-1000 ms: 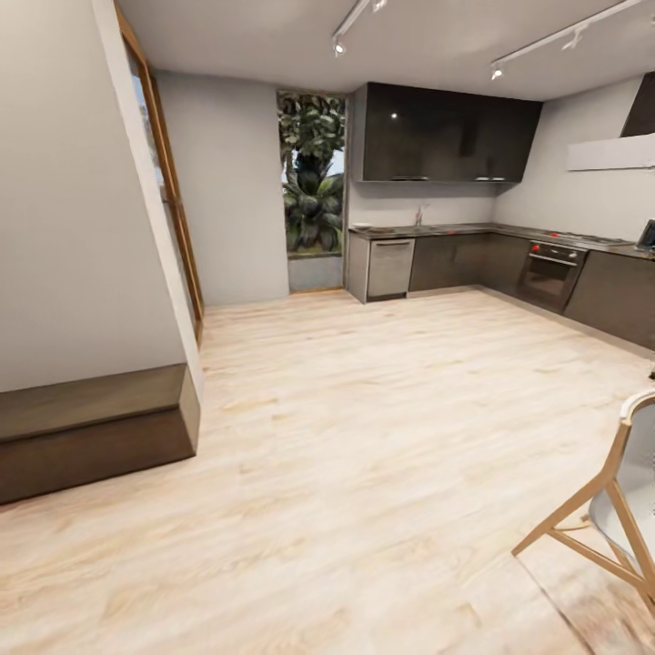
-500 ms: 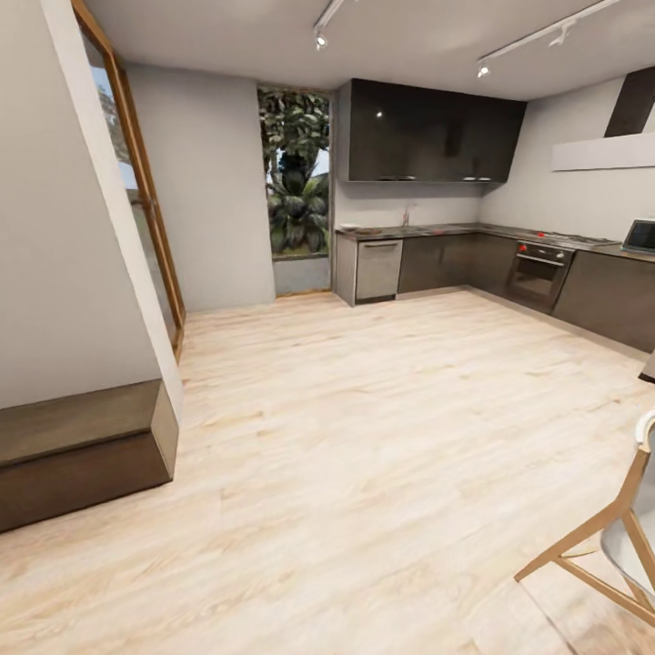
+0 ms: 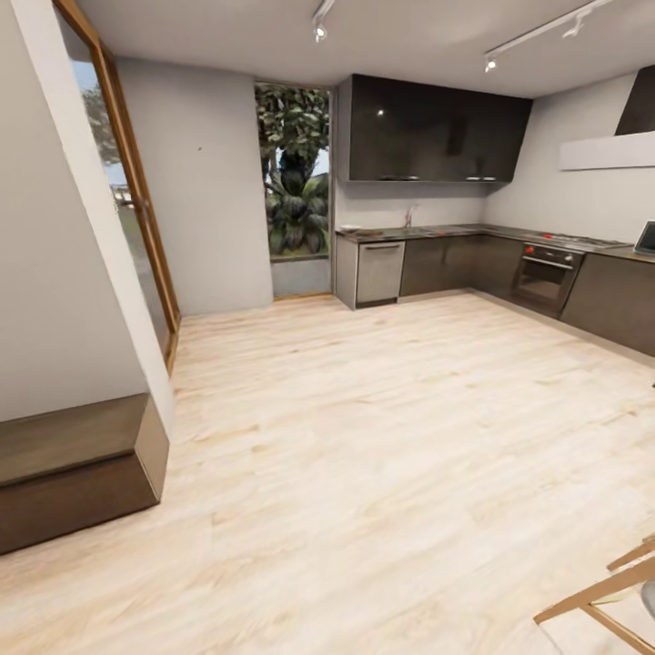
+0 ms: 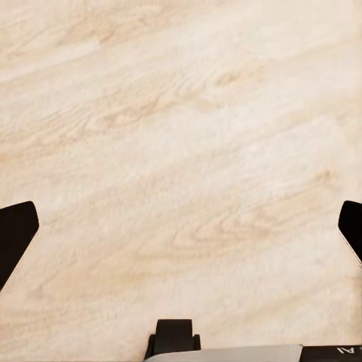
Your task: In the kitchen, take the Vidalia onion out of the sink, dice it on the chopping board with the paring knife, put the diced onion into the bowl on the countertop, then place both the paring knife and the chopping board into the sink.
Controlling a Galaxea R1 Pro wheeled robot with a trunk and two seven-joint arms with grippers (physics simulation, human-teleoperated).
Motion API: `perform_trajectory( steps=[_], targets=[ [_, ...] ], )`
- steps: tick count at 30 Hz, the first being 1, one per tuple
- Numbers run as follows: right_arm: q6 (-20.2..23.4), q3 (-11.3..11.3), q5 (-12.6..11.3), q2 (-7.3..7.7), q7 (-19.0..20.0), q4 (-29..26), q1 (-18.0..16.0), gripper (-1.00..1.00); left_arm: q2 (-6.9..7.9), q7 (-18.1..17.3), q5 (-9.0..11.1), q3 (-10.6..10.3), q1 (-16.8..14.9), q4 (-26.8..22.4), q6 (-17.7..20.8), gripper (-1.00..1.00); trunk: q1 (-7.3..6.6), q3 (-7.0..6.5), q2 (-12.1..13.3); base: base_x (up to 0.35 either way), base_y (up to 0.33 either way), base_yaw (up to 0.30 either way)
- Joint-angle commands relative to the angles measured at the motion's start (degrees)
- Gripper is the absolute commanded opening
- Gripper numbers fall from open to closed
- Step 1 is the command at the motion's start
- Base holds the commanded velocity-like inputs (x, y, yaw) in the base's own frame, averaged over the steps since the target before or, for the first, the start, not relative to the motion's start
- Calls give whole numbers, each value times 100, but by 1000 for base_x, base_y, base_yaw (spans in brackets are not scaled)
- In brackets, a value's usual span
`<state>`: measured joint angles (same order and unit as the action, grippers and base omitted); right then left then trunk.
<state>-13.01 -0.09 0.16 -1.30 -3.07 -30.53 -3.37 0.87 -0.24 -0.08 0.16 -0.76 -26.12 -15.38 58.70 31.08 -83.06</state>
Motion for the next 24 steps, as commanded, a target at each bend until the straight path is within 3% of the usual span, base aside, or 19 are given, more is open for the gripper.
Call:
perform_trajectory(
  steps=[1, 24],
  targets=[
    [-17, 0, 2, -2, -18, 3, -4, 100, 0, -3, -1, 2, -3, 3, -18, 100, 3, 5, -2, 324, 0, 0],
    [-17, 0, 2, -2, -18, 3, -4, 100, 0, -3, -1, 2, -3, 4, -18, 100, 3, 5, -2, 324, 0, 0]
  ],
)
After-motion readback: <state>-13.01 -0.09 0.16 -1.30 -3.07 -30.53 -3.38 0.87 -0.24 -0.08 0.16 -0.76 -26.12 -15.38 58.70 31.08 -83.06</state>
